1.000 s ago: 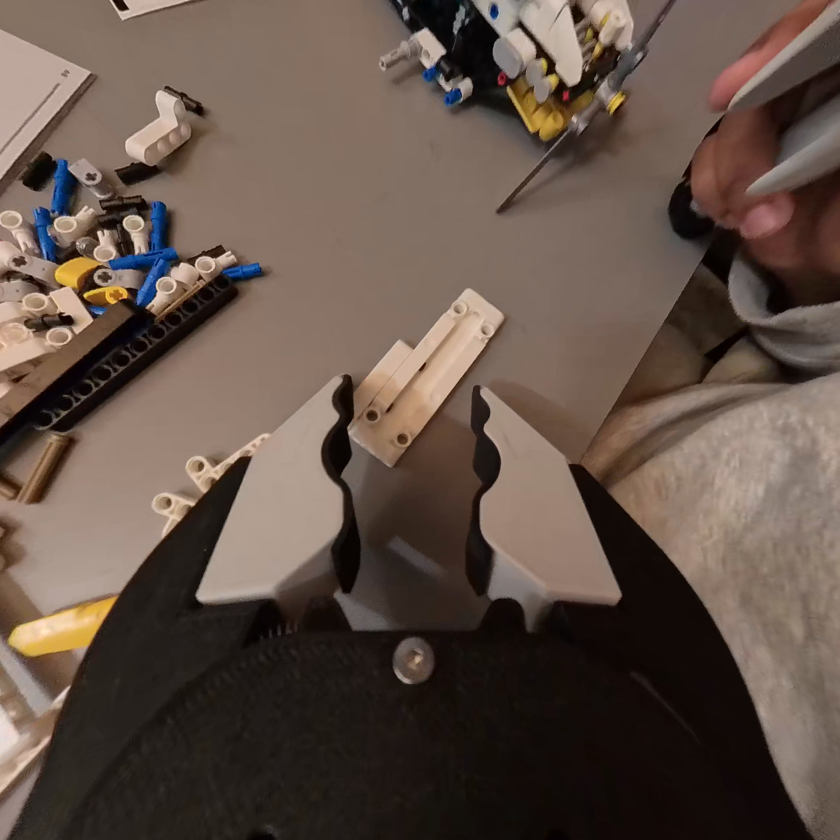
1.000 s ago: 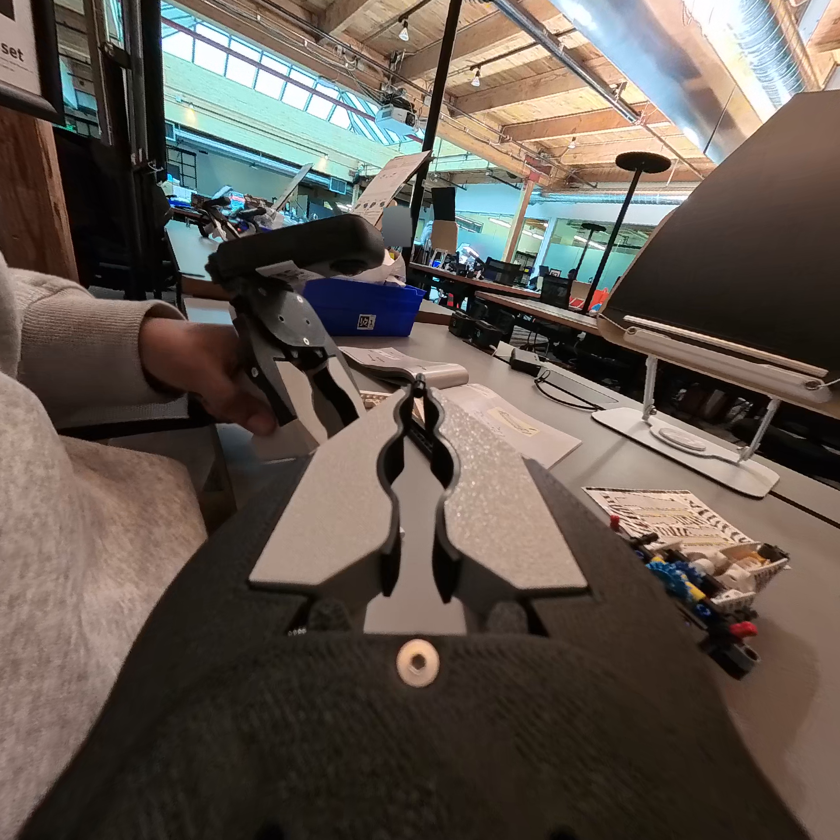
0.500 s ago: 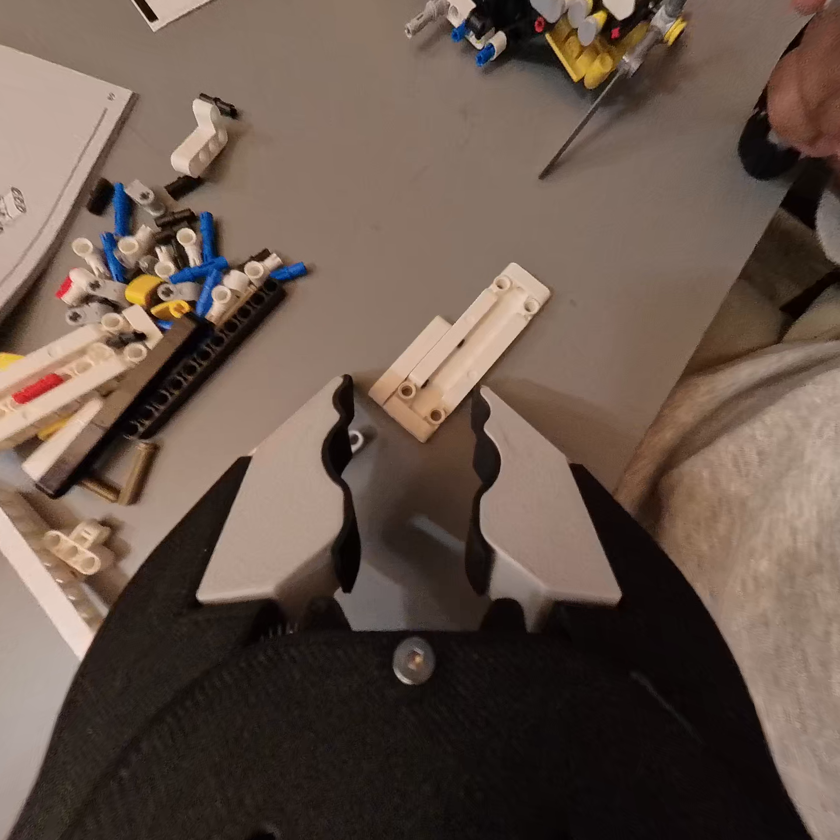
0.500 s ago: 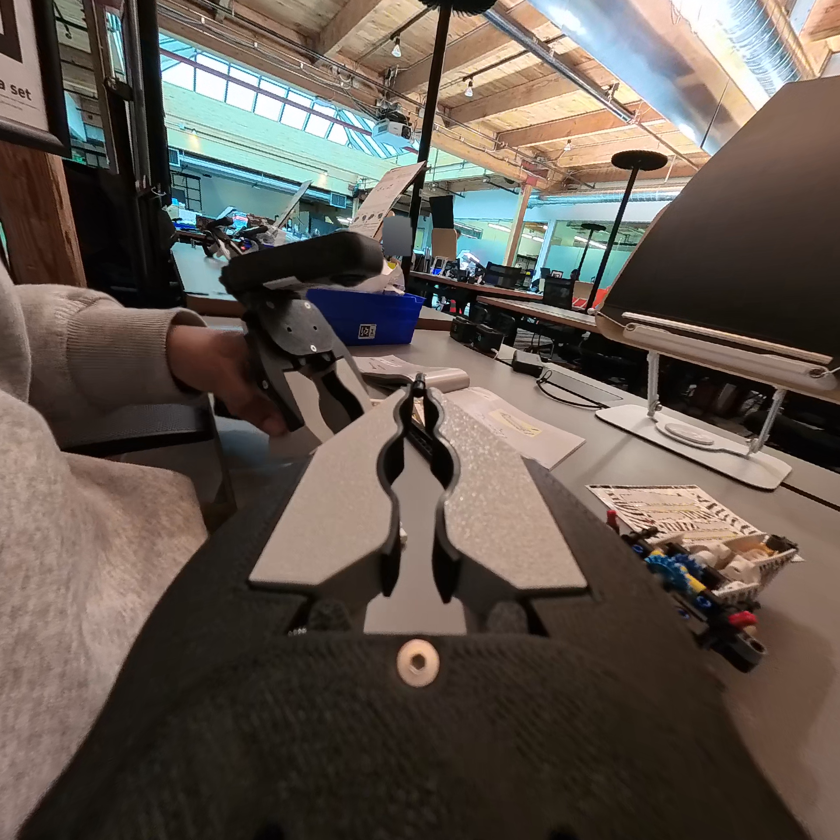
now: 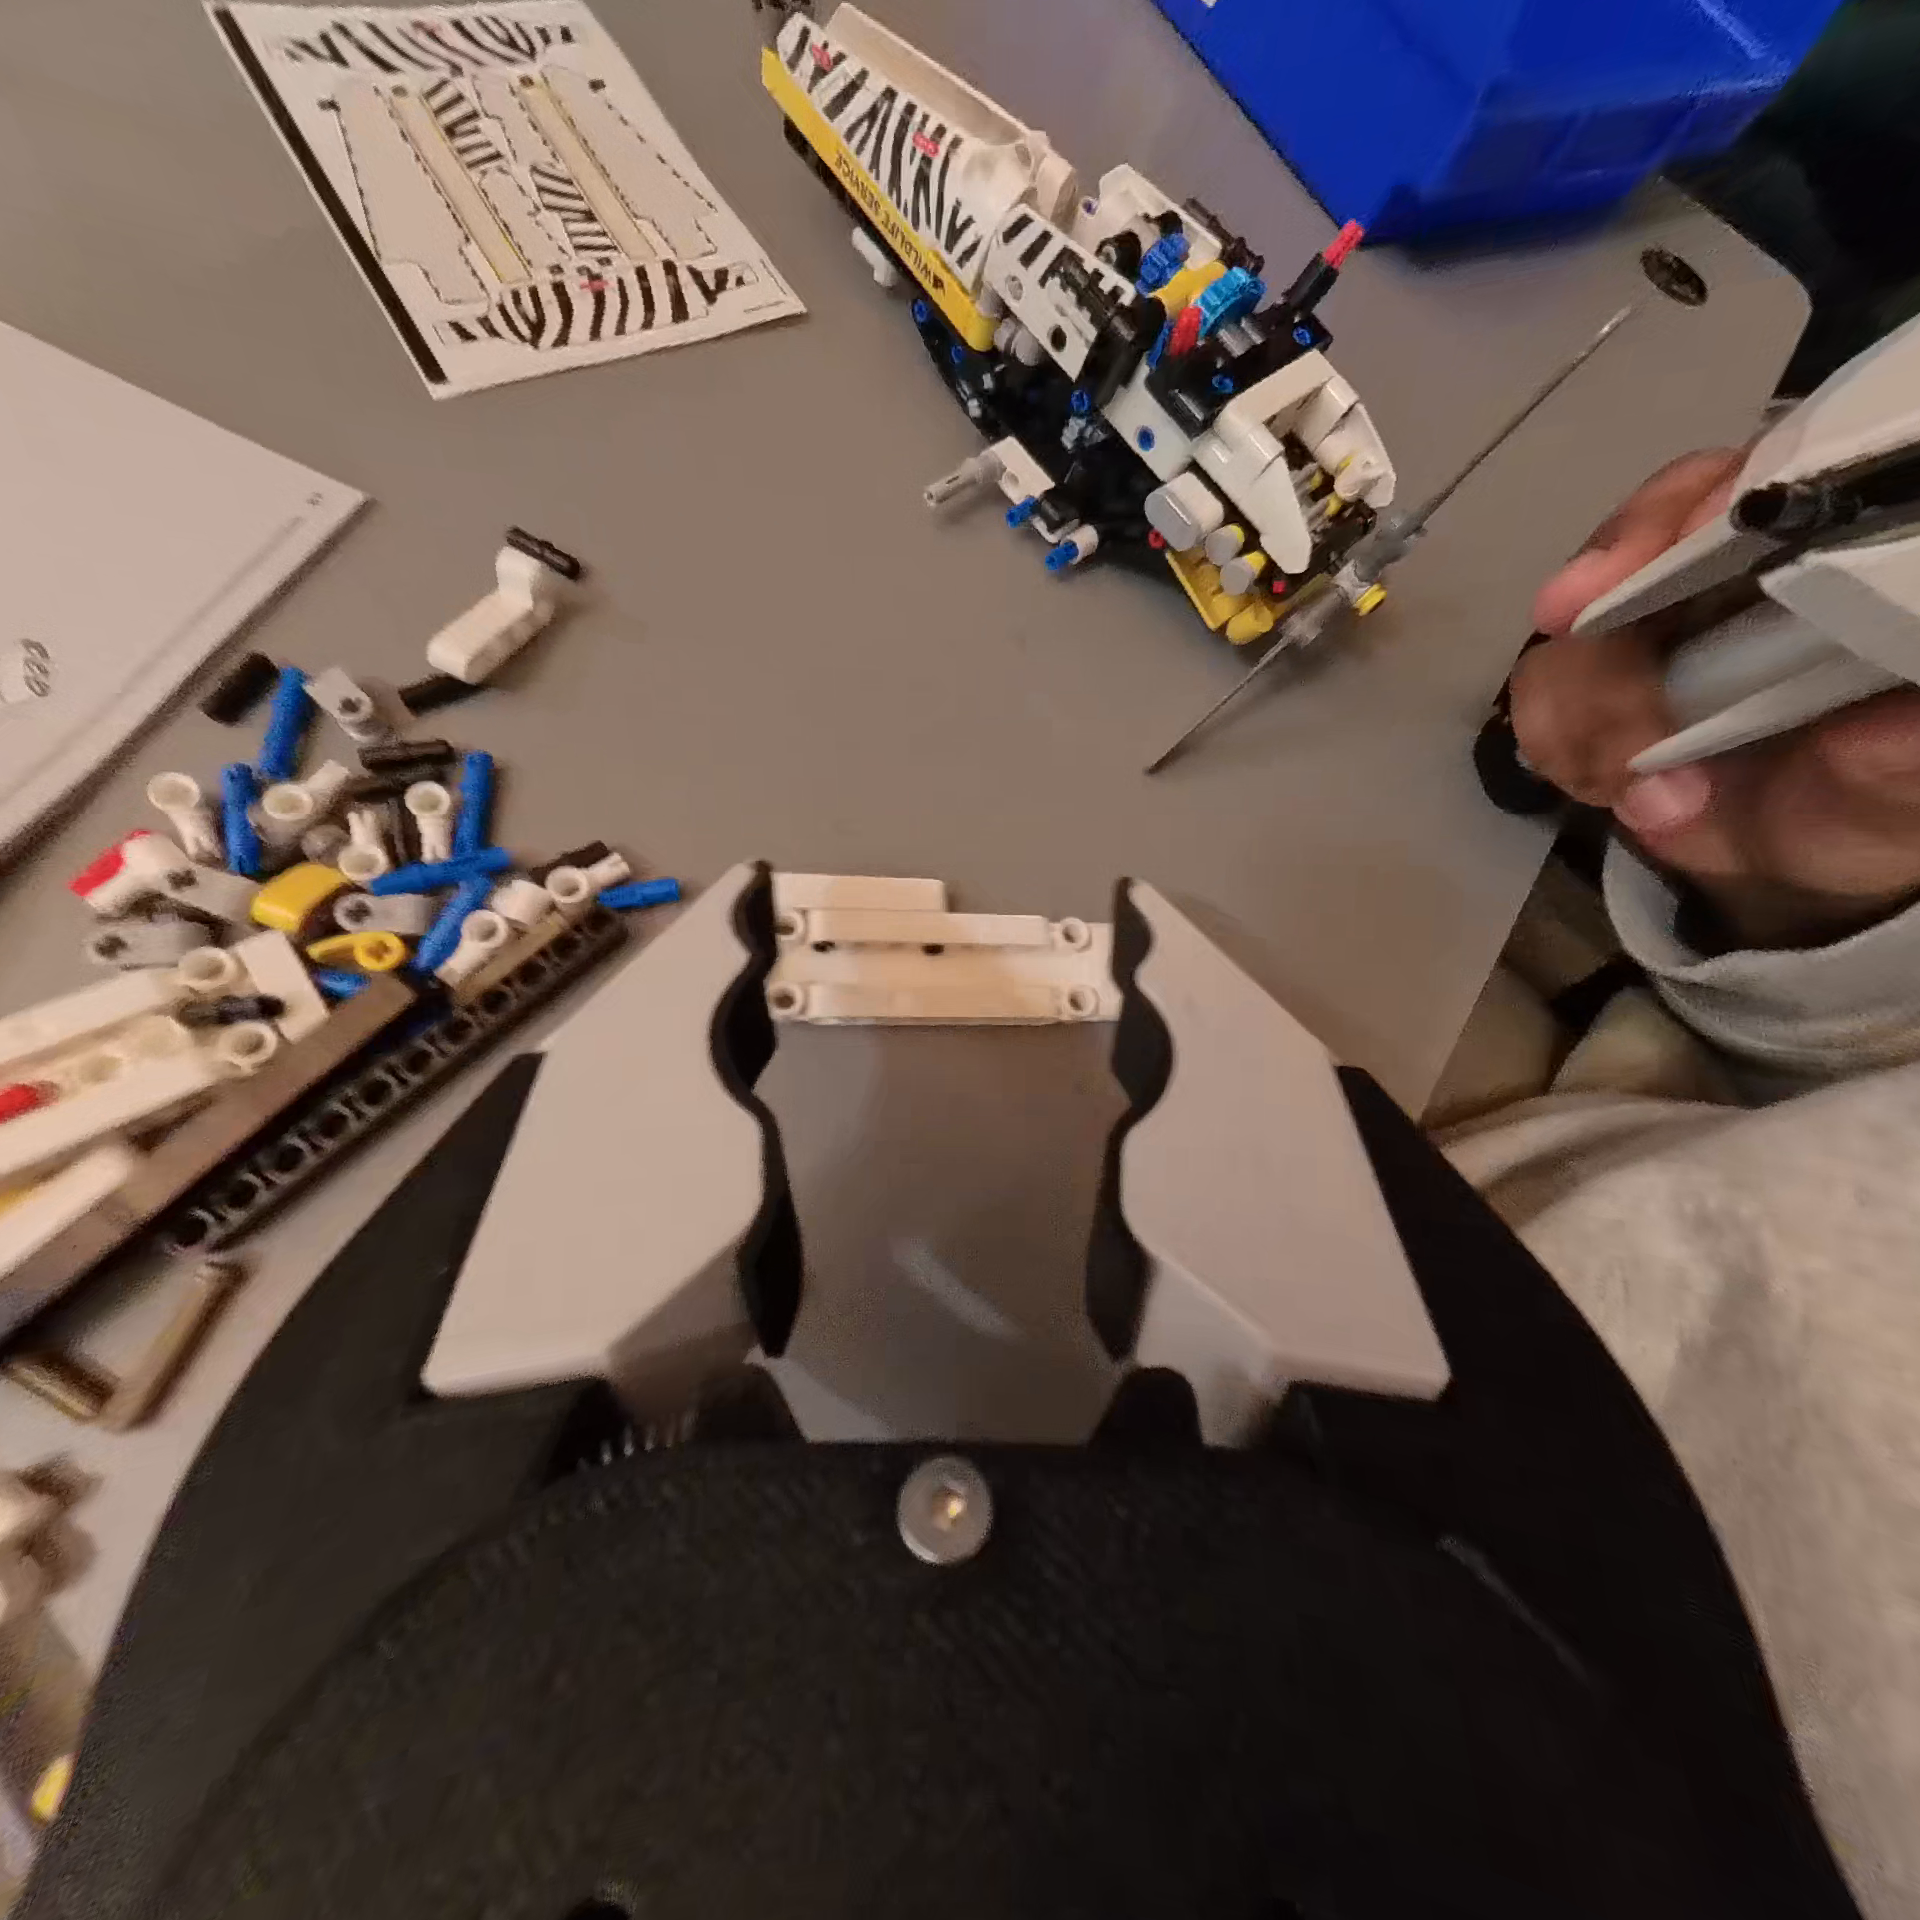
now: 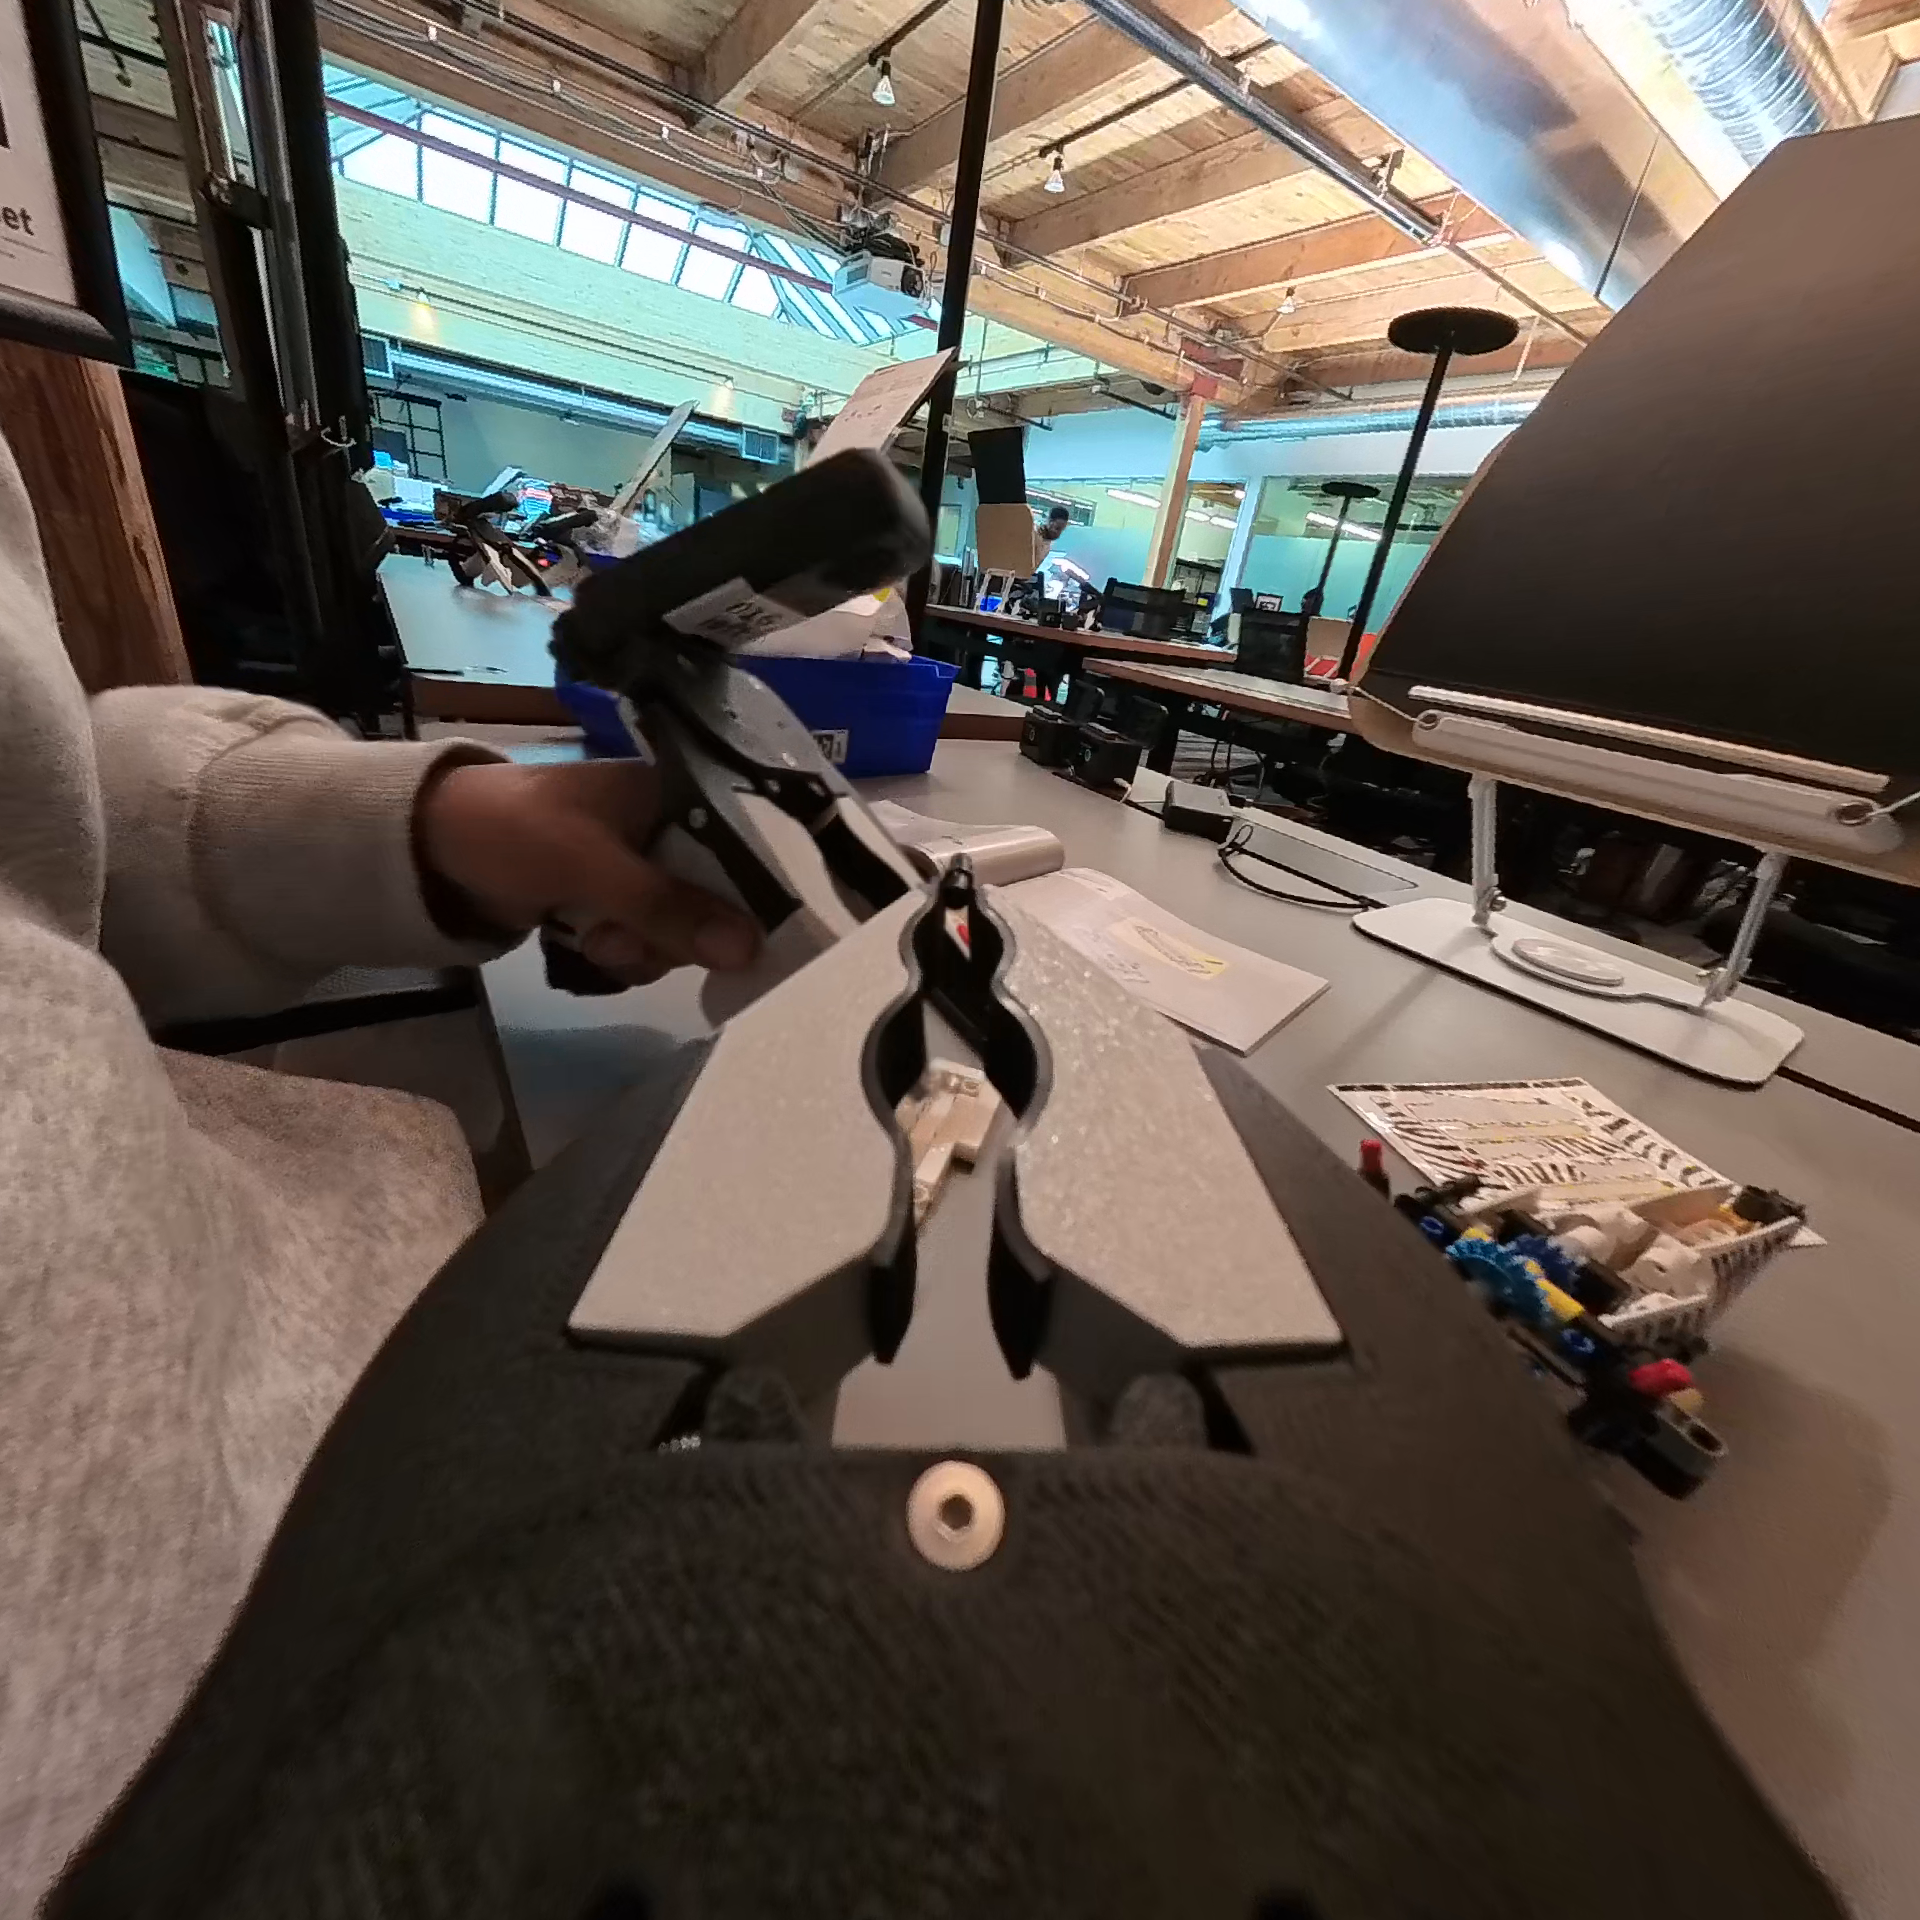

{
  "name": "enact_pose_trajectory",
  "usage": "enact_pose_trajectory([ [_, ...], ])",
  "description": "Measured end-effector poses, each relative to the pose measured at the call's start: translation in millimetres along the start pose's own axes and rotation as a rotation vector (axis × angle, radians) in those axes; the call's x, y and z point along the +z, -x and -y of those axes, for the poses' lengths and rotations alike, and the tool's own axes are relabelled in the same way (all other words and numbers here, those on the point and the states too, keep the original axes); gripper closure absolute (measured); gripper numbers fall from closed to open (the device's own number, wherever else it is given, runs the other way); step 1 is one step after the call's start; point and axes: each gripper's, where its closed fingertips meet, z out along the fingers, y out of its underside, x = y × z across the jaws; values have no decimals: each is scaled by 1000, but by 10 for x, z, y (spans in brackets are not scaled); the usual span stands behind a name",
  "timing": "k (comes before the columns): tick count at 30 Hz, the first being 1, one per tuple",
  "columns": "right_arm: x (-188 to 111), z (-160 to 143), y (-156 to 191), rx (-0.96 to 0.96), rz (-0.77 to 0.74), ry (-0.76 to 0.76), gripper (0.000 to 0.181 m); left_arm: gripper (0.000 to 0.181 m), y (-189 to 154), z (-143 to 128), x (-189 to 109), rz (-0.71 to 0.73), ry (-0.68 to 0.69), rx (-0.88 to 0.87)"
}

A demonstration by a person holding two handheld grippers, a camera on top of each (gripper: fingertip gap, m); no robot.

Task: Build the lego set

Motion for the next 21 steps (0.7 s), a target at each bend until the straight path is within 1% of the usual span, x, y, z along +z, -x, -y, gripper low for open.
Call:
enact_pose_trajectory([
  [1,-4,3,-7,5,0,-2,180,103,-1,-25,16,34,3,-4],
  [2,-7,5,-7,7,1,-3,180,93,50,-59,34,100,15,16],
  [4,-10,3,-4,6,2,-2,180,68,232,-101,54,266,35,72],
  [5,-10,1,-3,4,1,1,180,55,242,-124,82,280,53,91],
  [6,-11,-4,-4,2,0,5,180,51,193,-156,125,248,78,91],
  [8,-17,-11,-18,4,-4,12,180,51,122,-218,193,194,124,61],
  [9,-22,-17,-31,8,-7,18,180,51,123,-224,202,196,134,76],
  [11,-35,-37,-64,17,-15,35,180,60,143,-267,198,217,180,138],
  [12,-41,-53,-82,25,-19,50,180,66,109,-297,196,199,203,171],
  [13,-42,-76,-91,38,-18,72,180,80,38,-317,198,157,210,182],
  [15,-41,-126,-77,65,3,123,179,86,2,-338,175,144,214,189],
  [18,-32,-207,15,101,63,211,179,86,-104,-427,108,60,246,261],
  [21,-53,-412,166,120,146,379,180,86,-285,-553,13,-89,264,403],
])
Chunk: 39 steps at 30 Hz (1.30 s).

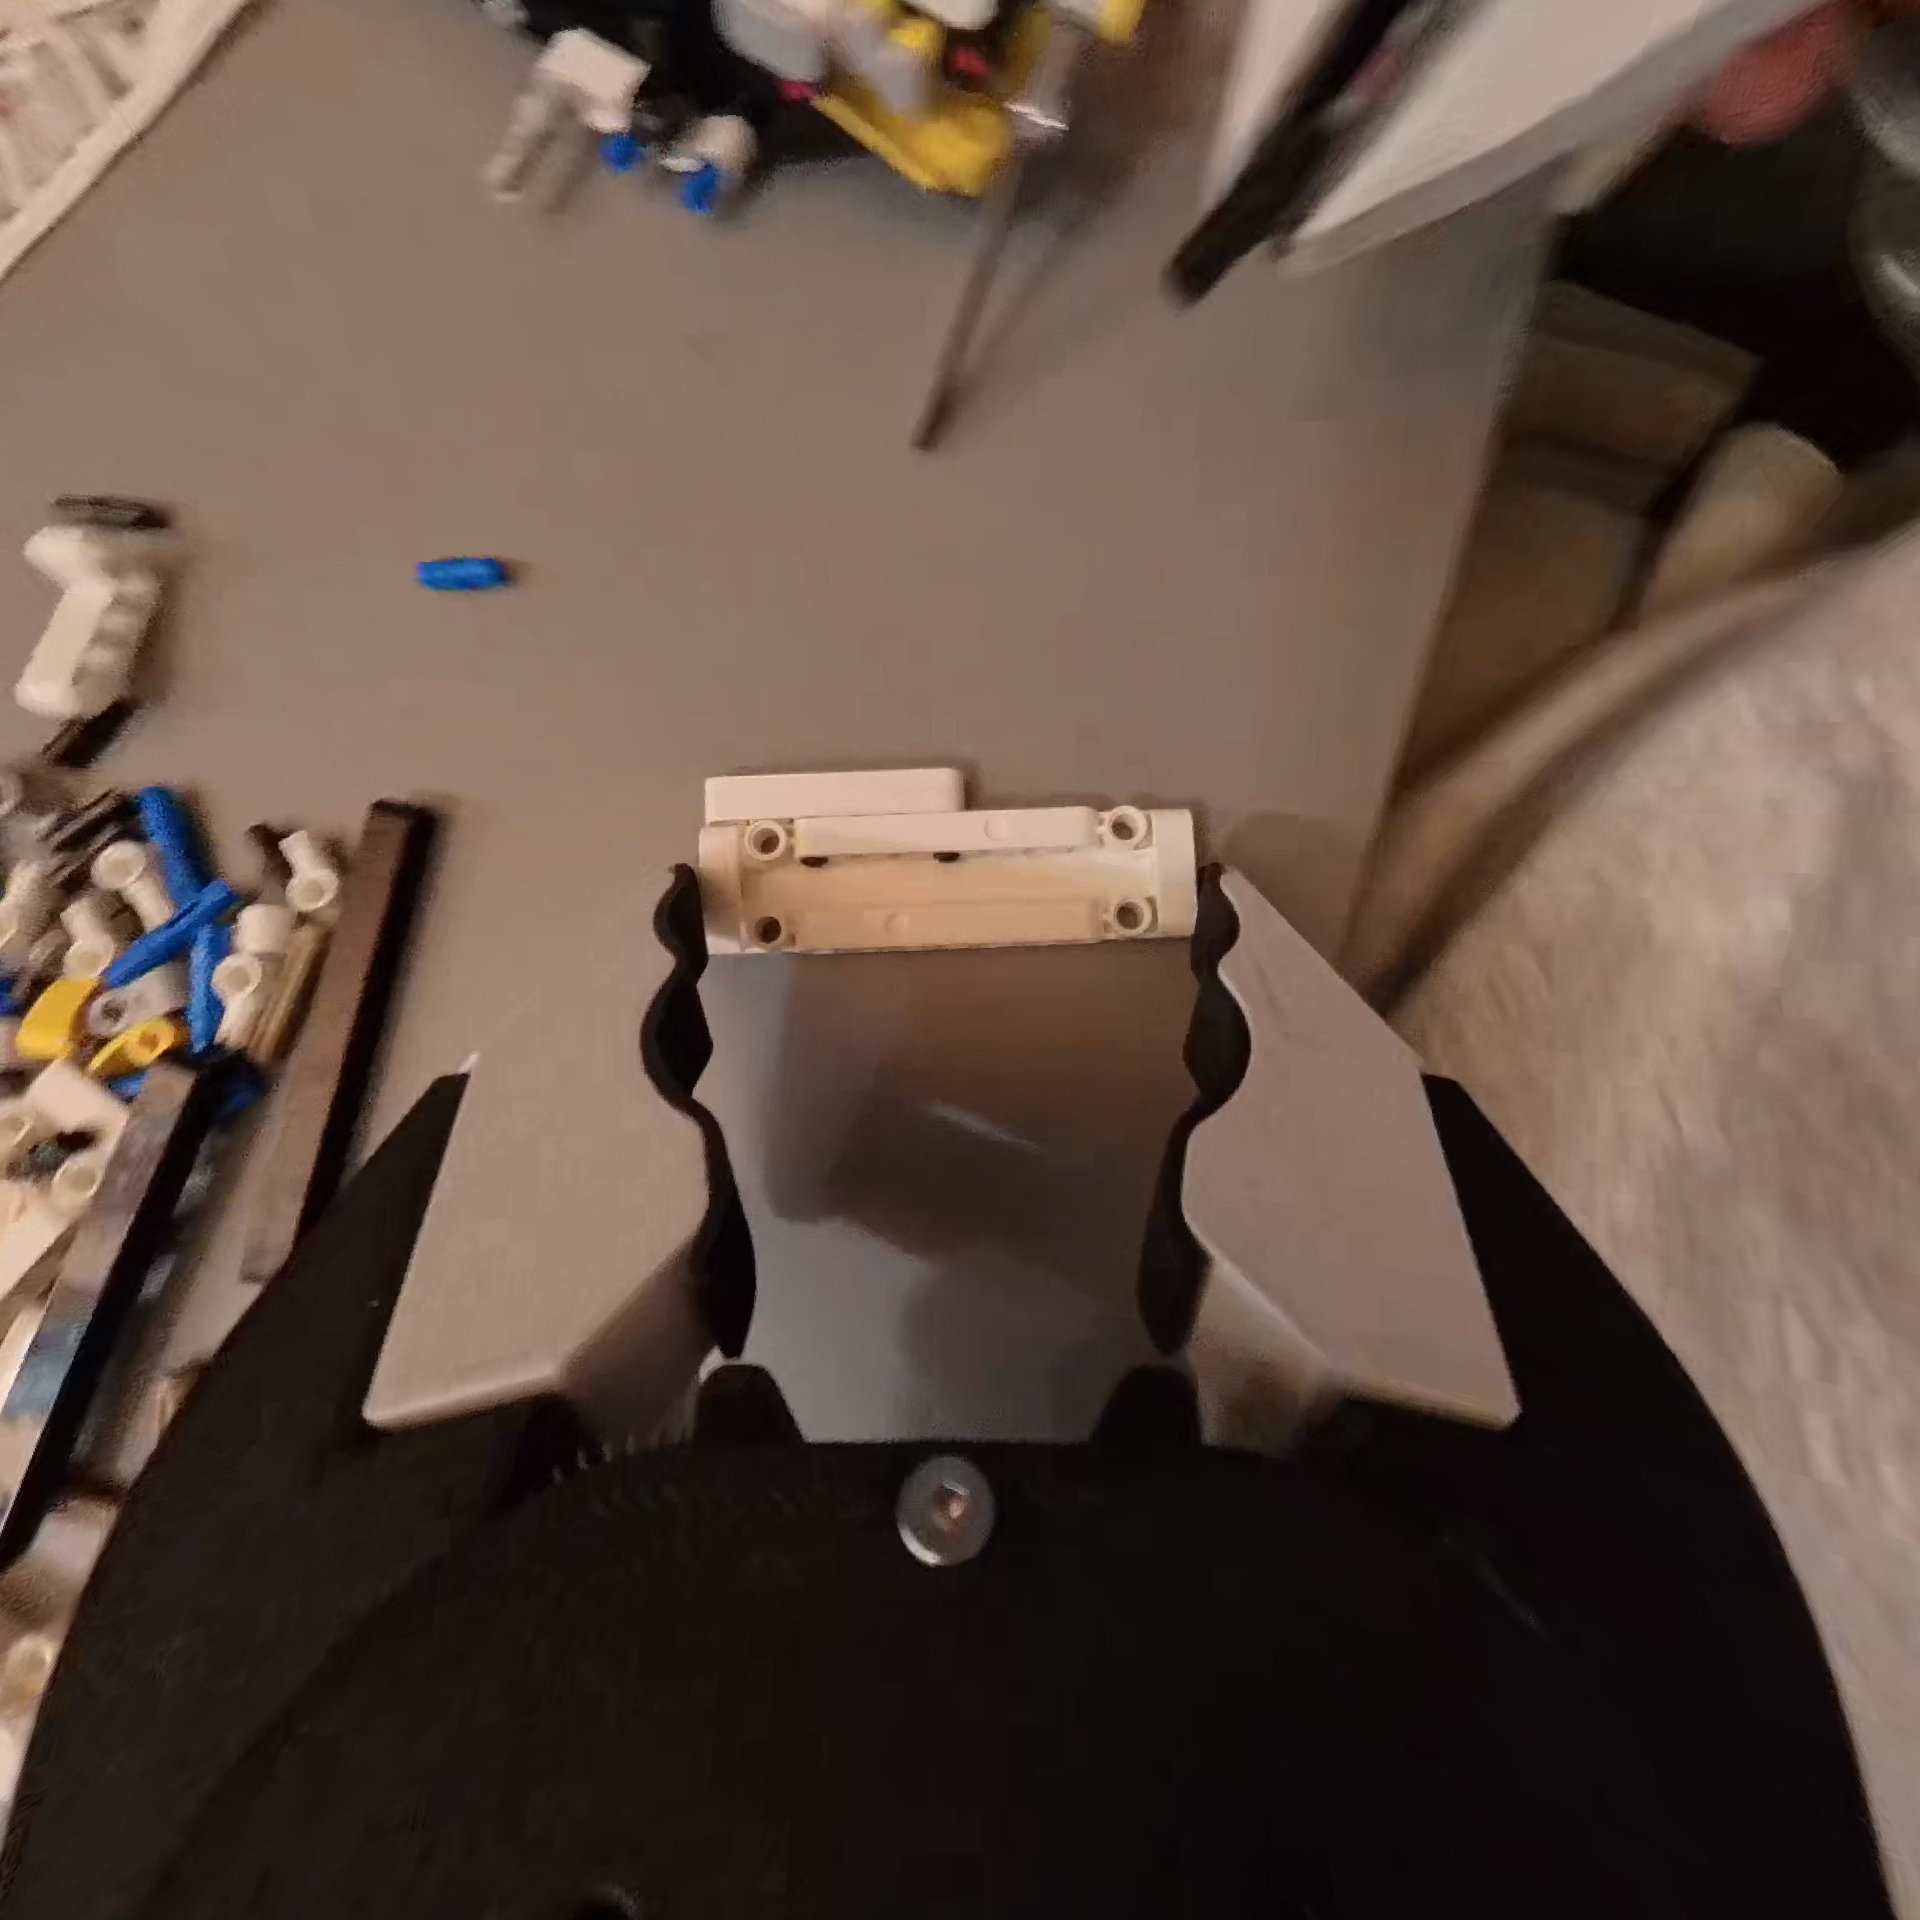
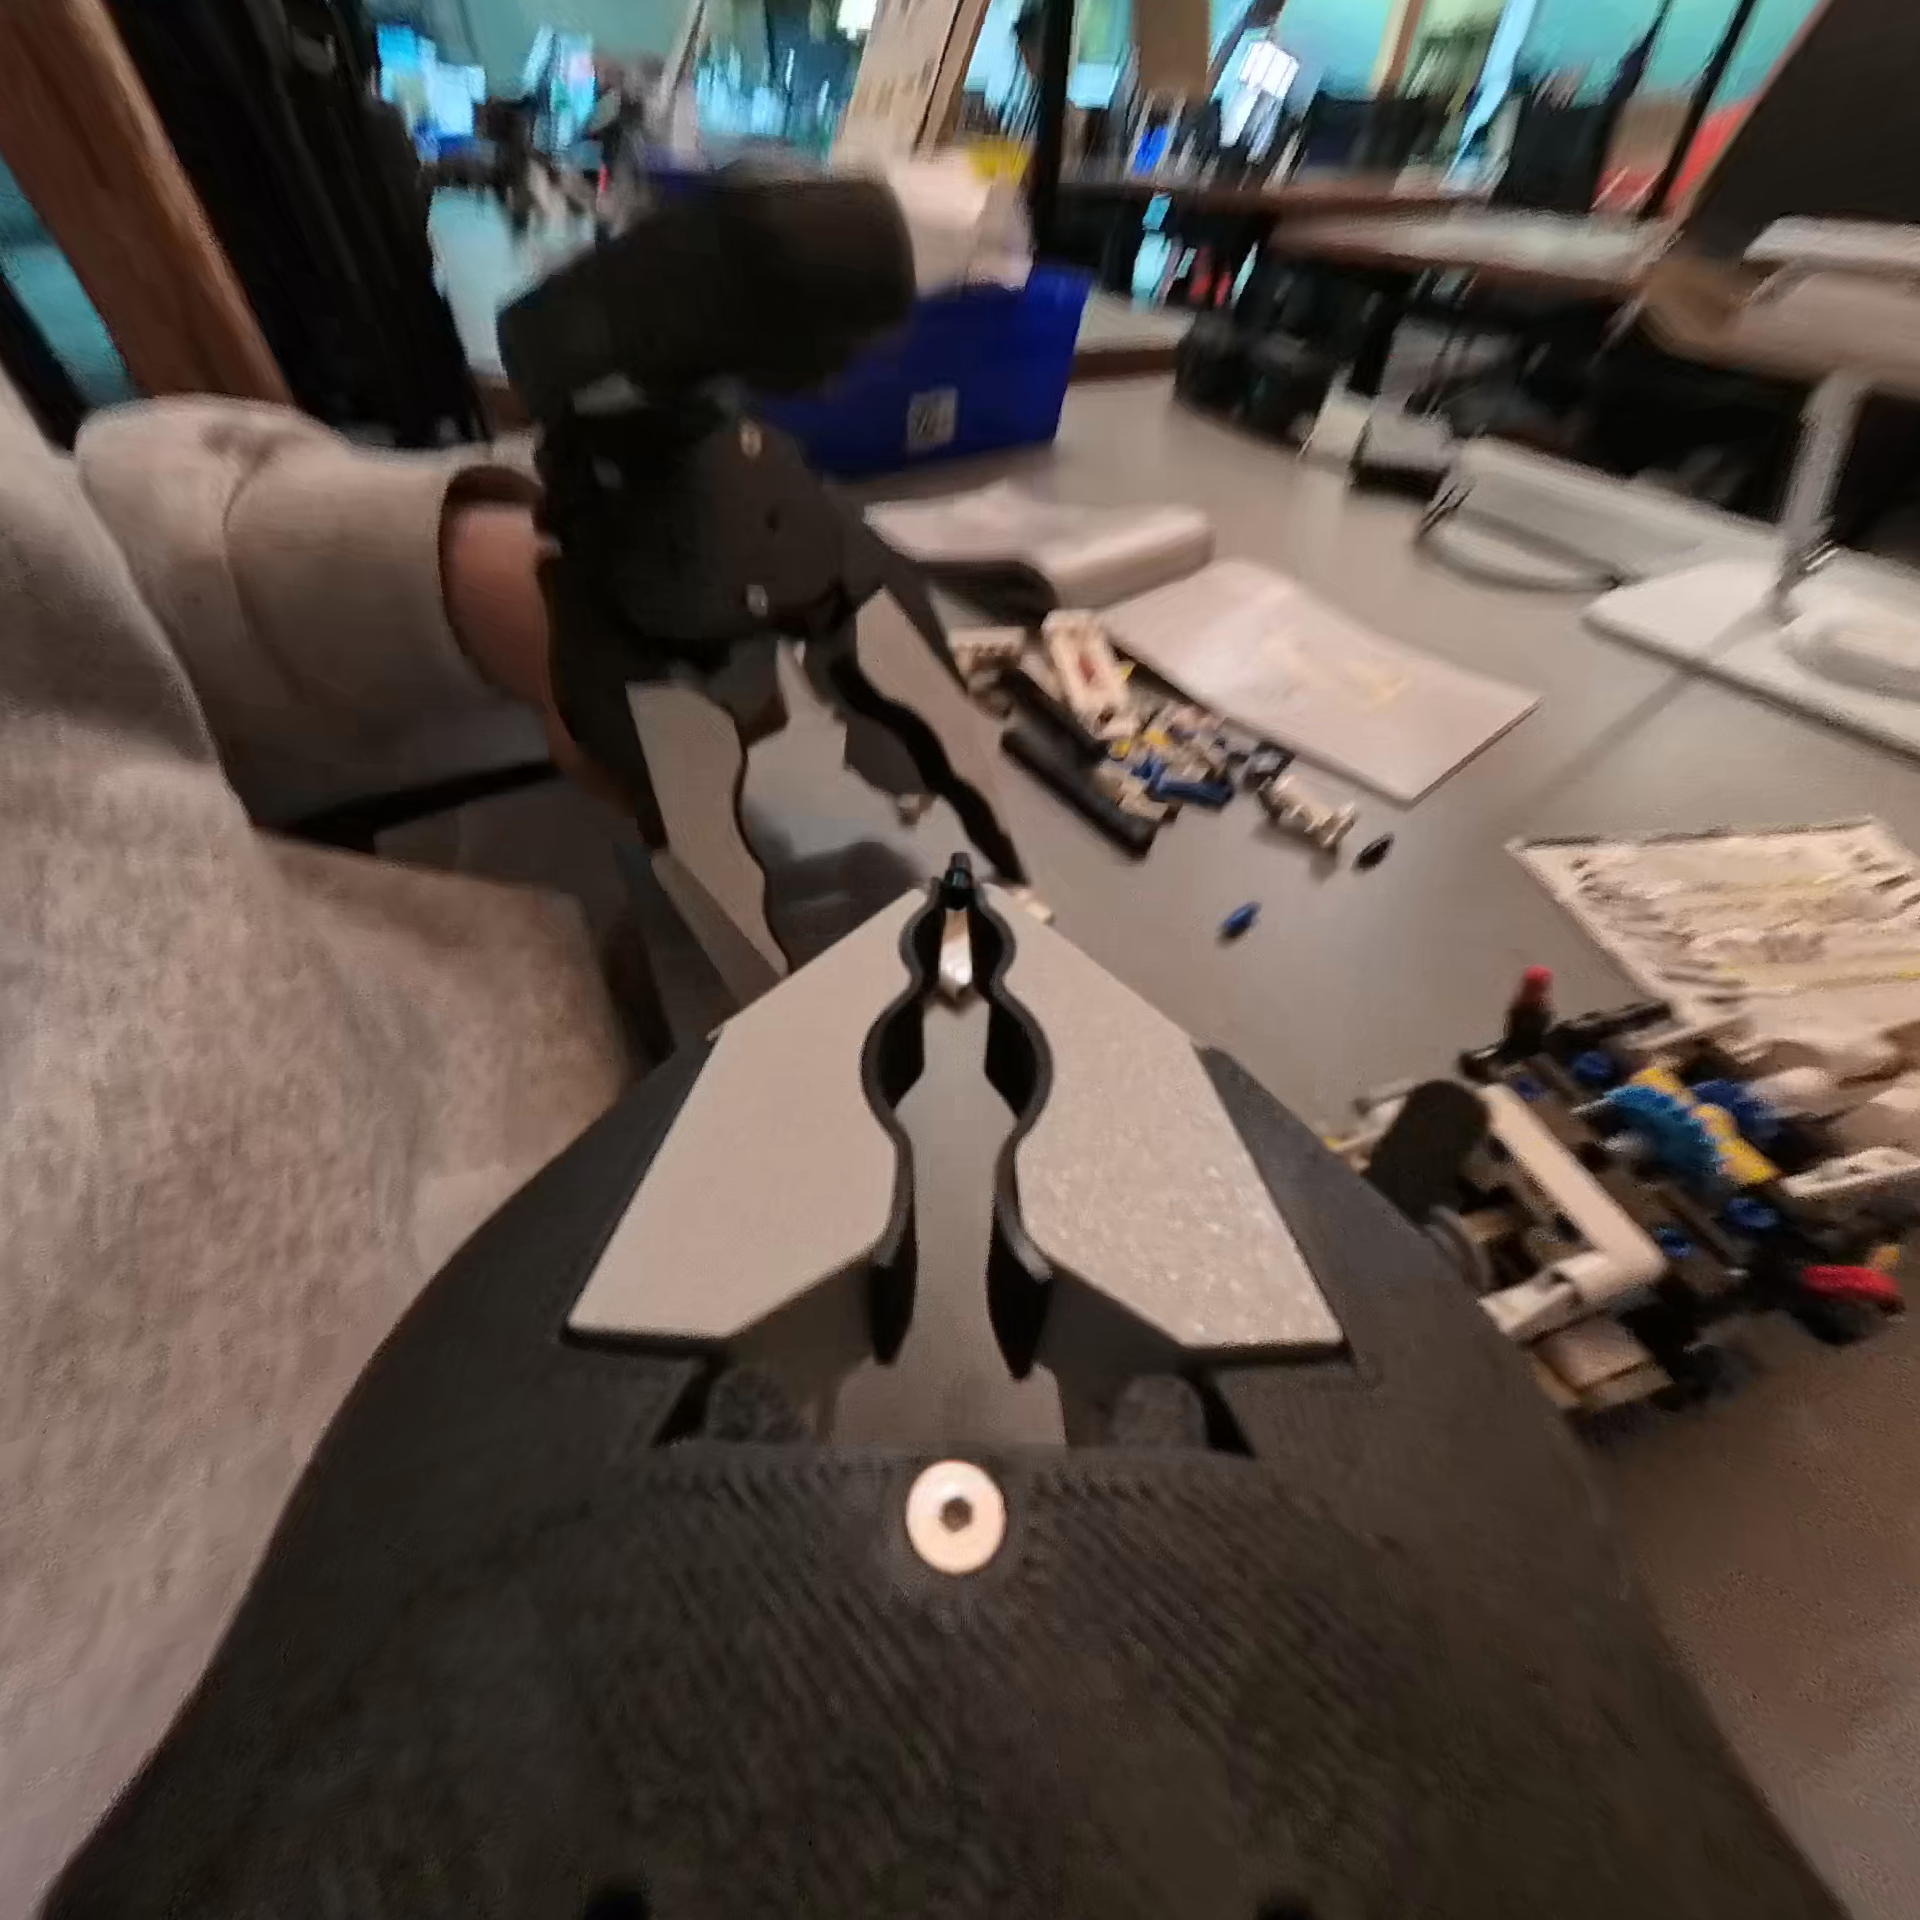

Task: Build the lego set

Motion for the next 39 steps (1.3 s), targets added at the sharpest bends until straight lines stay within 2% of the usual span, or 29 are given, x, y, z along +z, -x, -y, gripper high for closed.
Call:
enact_pose_trajectory([
  [5,110,-350,291,38,132,225,179,87,-207,-70,-74,-126,-41,114],
  [11,276,-639,421,65,169,377,179,88,-237,-73,-84,-163,-70,138],
  [23,332,-717,520,120,235,475,179,88,-303,-81,-93,-185,-97,159],
  [31,331,-731,524,24,293,603,180,88,-321,-77,-93,-204,-99,165],
  [39,340,-730,525,-30,418,608,180,89,-324,-76,-94,-223,-99,152],
])
